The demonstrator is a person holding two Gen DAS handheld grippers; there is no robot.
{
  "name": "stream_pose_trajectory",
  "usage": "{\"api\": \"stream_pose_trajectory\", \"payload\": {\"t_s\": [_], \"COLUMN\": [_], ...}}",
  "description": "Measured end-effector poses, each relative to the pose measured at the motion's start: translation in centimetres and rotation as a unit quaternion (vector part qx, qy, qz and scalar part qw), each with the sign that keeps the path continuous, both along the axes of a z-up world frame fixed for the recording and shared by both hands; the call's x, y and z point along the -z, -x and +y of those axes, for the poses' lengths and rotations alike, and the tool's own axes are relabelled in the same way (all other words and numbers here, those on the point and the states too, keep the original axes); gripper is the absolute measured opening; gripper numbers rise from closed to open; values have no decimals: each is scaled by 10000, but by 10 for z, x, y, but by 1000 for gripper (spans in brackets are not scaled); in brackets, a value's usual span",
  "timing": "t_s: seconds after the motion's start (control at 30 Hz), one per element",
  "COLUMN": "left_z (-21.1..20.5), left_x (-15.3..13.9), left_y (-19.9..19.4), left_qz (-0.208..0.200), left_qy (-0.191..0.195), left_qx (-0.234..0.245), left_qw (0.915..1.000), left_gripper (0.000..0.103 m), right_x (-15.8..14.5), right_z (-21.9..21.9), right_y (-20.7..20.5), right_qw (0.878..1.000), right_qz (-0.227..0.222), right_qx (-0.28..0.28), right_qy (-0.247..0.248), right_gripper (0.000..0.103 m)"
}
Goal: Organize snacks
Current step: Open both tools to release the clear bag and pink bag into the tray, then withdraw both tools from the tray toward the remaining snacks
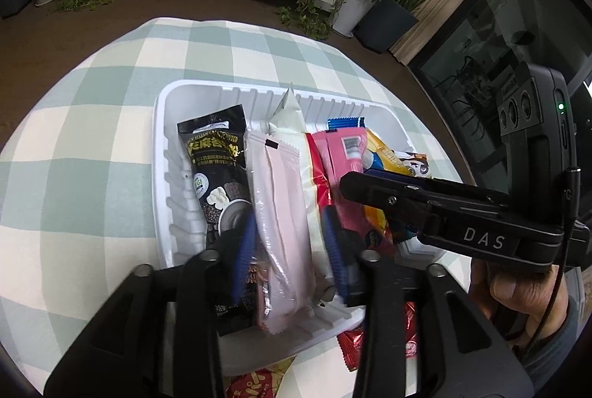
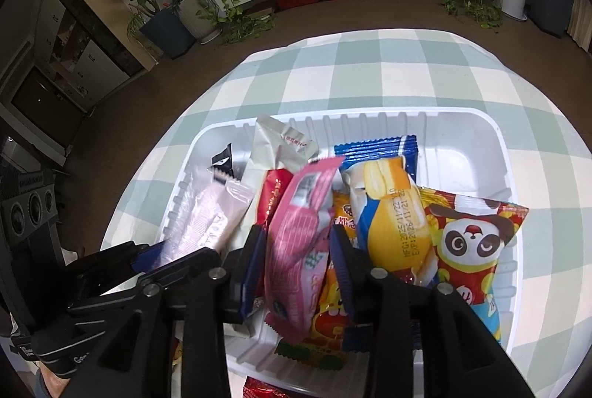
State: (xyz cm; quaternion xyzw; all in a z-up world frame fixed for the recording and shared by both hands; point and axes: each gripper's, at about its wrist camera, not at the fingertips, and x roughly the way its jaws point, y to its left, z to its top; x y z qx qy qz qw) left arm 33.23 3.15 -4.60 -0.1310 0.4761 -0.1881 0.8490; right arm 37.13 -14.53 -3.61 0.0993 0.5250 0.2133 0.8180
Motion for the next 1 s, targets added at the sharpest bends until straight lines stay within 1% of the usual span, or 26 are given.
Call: {"api": "stream_pose_trajectory", "payload": {"t_s": [0.03, 0.2, 0.27, 0.3, 0.33, 0.4, 0.47, 0.53, 0.57, 0.63, 0.67, 0.7, 0.77, 0.83, 0.9, 1.0], "left_z": [0, -1, 0, 1, 2, 5, 10, 13, 14, 16, 17, 18, 21, 24, 27, 28], "left_x": [-1, -5, -5, -6, -6, -7, -8, -10, -12, -17, -20, -22, -28, -31, -32, -28], "left_y": [0, 2, 4, 6, 7, 11, 17, 23, 27, 35, 40, 45, 58, 70, 84, 105], "left_qz": [-27, -69, -89, -102, -124, -129, -121, -155, -179, -265, -306, -341, -419, -473, -513, -458], "left_qy": [-4, -56, -51, -53, -71, -171, -144, -108, -164, -228, -260, -293, -331, -383, -419, -506], "left_qx": [12, -3, -16, -29, -48, -134, -199, -224, -252, -255, -266, -275, -253, -240, -192, -50], "left_qw": [10000, 10000, 9999, 9999, 9999, 9997, 9996, 9996, 9994, 9991, 9988, 9986, 9983, 9979, 9976, 9977], "left_gripper": [47, 50, 54, 61, 71, 85, 87, 87, 88, 96, 98, 98, 99, 102, 102, 102], "right_x": [0, -3, -5, -6, -7, -9, -12, -15, -17, -21, -23, -25, -29, -33, -36, -38], "right_z": [0, -1, -3, -4, -5, -10, -14, -19, -21, -24, -25, -28, -31, -36, -40, -50], "right_y": [1, 5, 7, 8, 9, 11, 12, 15, 17, 23, 26, 32, 42, 56, 71, 99], "right_qw": [10000, 10000, 10000, 10000, 9999, 9999, 9997, 9995, 9994, 9992, 9992, 9990, 9987, 9983, 9977, 9968], "right_qz": [-4, -35, -61, -75, -93, -94, -79, -93, -116, -159, -182, -222, -285, -357, -443, -577], "right_qx": [3, 0, 11, 23, 48, 128, 185, 223, 231, 214, 194, 167, 104, 15, -114, -284], "right_qy": [7, 3, 1, 2, 2, -51, -135, -199, -223, -281, -310, -354, -417, -467, -501, -467], "right_gripper": [40, 40, 41, 45, 48, 61, 65, 66, 68, 71, 73, 76, 78, 79, 81, 82]}}
